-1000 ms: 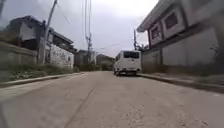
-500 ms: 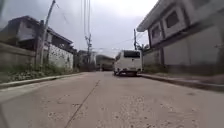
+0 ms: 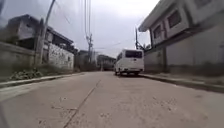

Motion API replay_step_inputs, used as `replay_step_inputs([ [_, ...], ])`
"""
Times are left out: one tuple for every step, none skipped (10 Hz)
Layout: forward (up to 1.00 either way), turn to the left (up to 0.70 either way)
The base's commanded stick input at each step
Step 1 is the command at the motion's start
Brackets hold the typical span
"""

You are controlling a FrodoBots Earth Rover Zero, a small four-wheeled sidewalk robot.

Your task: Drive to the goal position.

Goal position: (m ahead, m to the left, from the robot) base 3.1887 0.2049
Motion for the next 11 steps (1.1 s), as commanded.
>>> replay_step_inputs([
  [0.5, 0.0],
  [0.5, 0.0],
  [0.5, 0.0],
  [0.5, 0.0],
  [0.5, 0.0],
  [0.5, 0.0],
  [0.5, 0.0],
  [0.5, 0.0],
  [0.5, 0.0],
  [0.5, 0.0],
  [0.5, 0.0],
])
